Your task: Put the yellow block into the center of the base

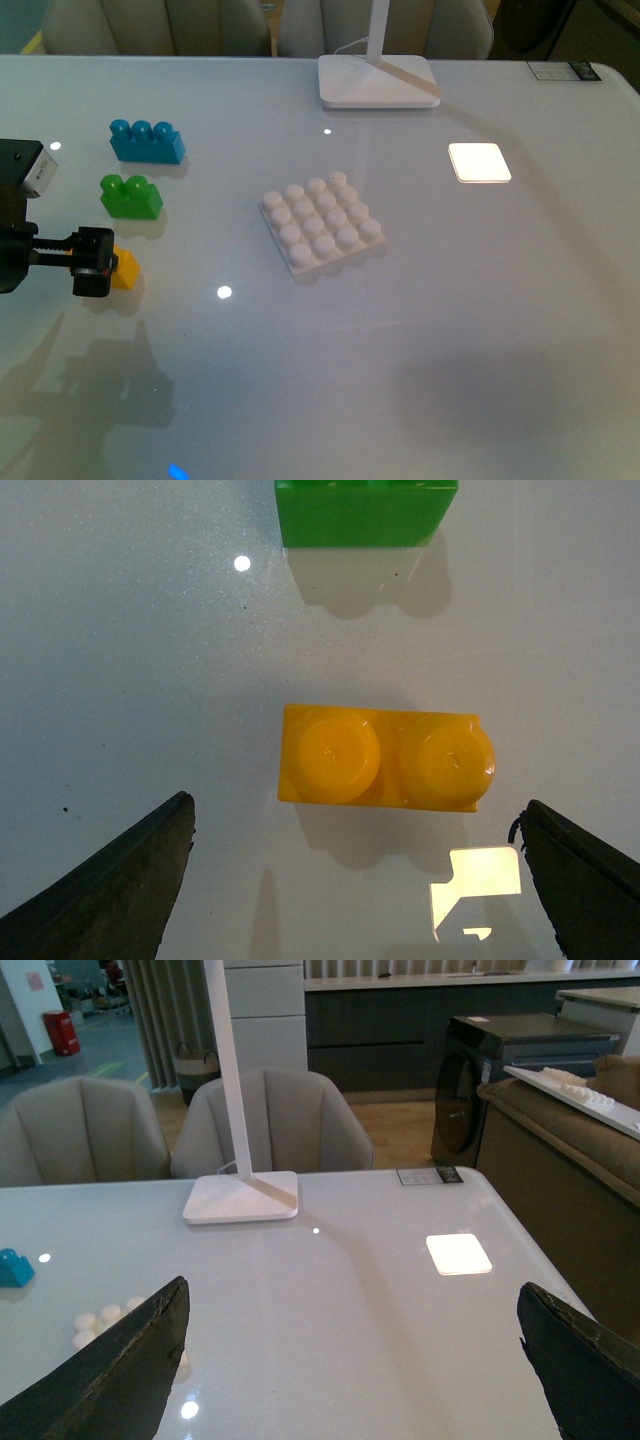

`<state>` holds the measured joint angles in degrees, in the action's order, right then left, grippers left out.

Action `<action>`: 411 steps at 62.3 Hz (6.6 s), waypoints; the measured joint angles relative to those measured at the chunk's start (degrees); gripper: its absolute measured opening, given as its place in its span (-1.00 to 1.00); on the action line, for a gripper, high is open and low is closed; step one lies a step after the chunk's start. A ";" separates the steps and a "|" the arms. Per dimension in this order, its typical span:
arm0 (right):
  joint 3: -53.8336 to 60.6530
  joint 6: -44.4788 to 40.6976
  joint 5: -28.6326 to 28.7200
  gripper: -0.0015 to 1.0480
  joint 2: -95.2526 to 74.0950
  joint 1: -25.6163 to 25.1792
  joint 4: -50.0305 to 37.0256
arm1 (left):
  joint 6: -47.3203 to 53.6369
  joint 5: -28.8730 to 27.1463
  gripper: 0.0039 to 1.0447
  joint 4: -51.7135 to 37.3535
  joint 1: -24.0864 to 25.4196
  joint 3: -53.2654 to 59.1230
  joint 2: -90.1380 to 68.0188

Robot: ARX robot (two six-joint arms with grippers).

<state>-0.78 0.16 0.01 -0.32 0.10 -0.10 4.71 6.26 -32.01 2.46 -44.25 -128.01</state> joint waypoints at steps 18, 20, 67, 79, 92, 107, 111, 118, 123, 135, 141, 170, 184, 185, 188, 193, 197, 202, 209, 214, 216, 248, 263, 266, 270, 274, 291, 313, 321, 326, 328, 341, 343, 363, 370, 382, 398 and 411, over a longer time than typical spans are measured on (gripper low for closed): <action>0.00 0.00 -0.02 0.83 0.00 0.00 0.00 | -1.66 0.15 0.86 1.14 0.17 -1.40 -0.70; 0.00 0.00 0.00 0.83 0.00 0.00 0.00 | -1.79 0.15 0.86 1.31 0.17 -1.57 -0.70; 0.00 0.00 0.00 0.83 0.00 0.00 0.00 | -3.72 0.61 0.86 2.05 -1.42 -3.63 -3.37; 0.00 0.00 0.00 0.83 0.00 0.00 0.00 | -4.81 0.55 0.86 2.45 -2.03 -4.50 -4.04; 0.00 0.00 0.00 0.83 0.00 -0.02 0.00 | -5.44 0.09 0.86 2.80 -2.67 -5.42 -4.81; 0.00 0.00 0.00 0.83 0.00 0.00 0.00 | -6.12 -0.31 0.86 3.63 -3.15 -7.21 -6.19; 0.00 0.00 -0.02 0.83 0.00 0.00 0.00 | -6.14 -0.55 0.86 3.89 -3.23 -7.67 -6.67; 0.00 0.00 -0.02 0.83 0.00 0.00 0.00 | -6.14 -1.27 0.86 4.11 -3.37 -8.66 -7.82; 0.00 0.00 -0.02 0.83 0.00 0.00 0.00 | -6.29 -1.66 0.86 4.42 -3.45 -9.09 -8.35; 0.00 0.00 -0.02 0.83 0.00 0.00 0.00 | -6.56 -1.99 0.56 4.66 -3.58 -9.64 -8.92; 0.00 0.00 0.00 0.83 0.00 0.00 0.00 | -6.60 -2.08 0.28 4.66 -3.58 -9.68 -8.94; 0.00 0.00 -0.02 0.83 0.00 0.00 0.00 | -10.27 -1.73 0.22 4.07 -6.60 -5.42 -3.06; 0.00 0.00 0.00 0.83 0.00 0.00 0.00 | -15.96 -1.57 0.22 5.79 -12.52 -4.24 3.37; 0.00 0.00 -0.02 0.83 0.00 -0.02 0.00 | -16.22 -1.60 0.22 5.84 -13.05 -4.24 3.67; 0.00 0.00 -0.02 0.83 0.00 0.00 0.00 | -17.09 -1.62 0.22 5.90 -14.49 -4.22 4.35; 0.00 0.00 0.00 0.83 0.00 0.00 0.00 | -18.27 -1.97 0.22 6.51 -17.55 -4.24 5.33; 0.00 0.00 -0.02 0.83 0.00 0.00 0.00 | -19.12 -2.69 0.22 7.41 -19.85 -4.46 5.51; 0.00 0.00 -0.02 0.83 0.00 -0.02 0.00 | -20.11 -3.63 0.22 8.81 -22.77 -5.38 5.51; 0.00 0.00 -0.02 0.83 0.00 0.00 0.00 | -21.33 -4.44 0.22 10.27 -25.90 -7.80 5.38; 0.00 0.00 0.00 0.83 0.00 -0.02 0.02 | -22.08 -5.18 0.22 11.61 -27.52 -10.16 4.87; 0.00 0.00 -0.02 0.83 0.00 0.00 0.00 | -22.29 -5.60 0.22 12.22 -28.04 -11.10 4.55; 0.00 0.00 0.00 0.83 0.00 0.00 0.00 | -32.59 -14.58 0.22 26.23 -33.00 -29.64 -5.44; 0.00 0.00 0.00 0.83 0.00 0.00 0.00 | -39.39 -16.98 0.22 29.53 -34.34 -37.75 -9.99; 0.00 0.00 -0.02 0.83 0.00 0.00 0.00 | -40.83 -17.94 0.22 30.34 -34.56 -39.69 -11.15; 0.00 0.00 -0.02 0.83 0.00 0.00 0.00 | -42.58 -18.58 0.22 31.30 -34.64 -41.83 -12.66; 0.00 0.00 -0.02 0.83 0.00 0.00 0.00 | -43.69 -19.52 0.22 32.26 -34.71 -43.43 -13.68; 0.00 0.00 -0.02 0.83 0.00 0.00 0.00 | -46.77 -21.35 0.22 34.64 -34.95 -47.21 -16.26; 0.00 0.00 -0.02 0.83 0.00 0.00 0.00 | -49.37 -22.34 0.22 37.09 -35.17 -47.87 -17.55; 0.00 0.00 -0.02 0.83 0.00 0.00 0.00 | -49.90 -22.23 0.22 37.09 -35.26 -48.35 -17.55; 0.00 0.00 -0.02 0.83 0.00 0.00 0.00 | -50.14 -22.12 0.22 37.20 -35.43 -48.87 -17.57; 0.00 0.00 -0.02 0.83 0.00 0.00 0.00 | -50.29 -22.10 0.22 37.38 -35.50 -49.11 -17.57; 0.00 0.00 -0.02 0.83 0.00 0.00 0.00 | -51.60 -21.24 0.22 38.42 -36.06 -50.31 -17.77; 0.00 0.02 -0.02 0.83 0.00 0.00 0.00 | -51.84 -21.20 0.22 38.45 -36.11 -50.49 -17.92; 0.00 0.02 -0.02 0.83 0.00 0.00 0.00 | -52.81 -20.31 0.22 38.73 -36.65 -51.74 -19.50; 0.00 0.02 -0.02 0.83 0.00 0.00 0.00 | -52.92 -20.26 0.22 38.73 -36.72 -51.87 -19.50; 0.00 0.00 -0.02 0.83 0.00 0.00 0.00 | -53.33 -20.24 0.21 38.73 -36.76 -51.87 -19.50; 0.00 0.00 -0.02 0.83 0.00 -0.02 0.00 | -53.64 -20.26 0.22 38.12 -36.79 -51.87 -19.50; 0.00 0.00 -0.02 0.83 0.00 0.00 0.00 | -53.64 -20.24 0.22 38.10 -36.81 -51.87 -19.50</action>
<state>-0.78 0.16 -0.01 -0.32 0.10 -0.10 -48.93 -13.98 6.09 -34.35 -96.12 -147.50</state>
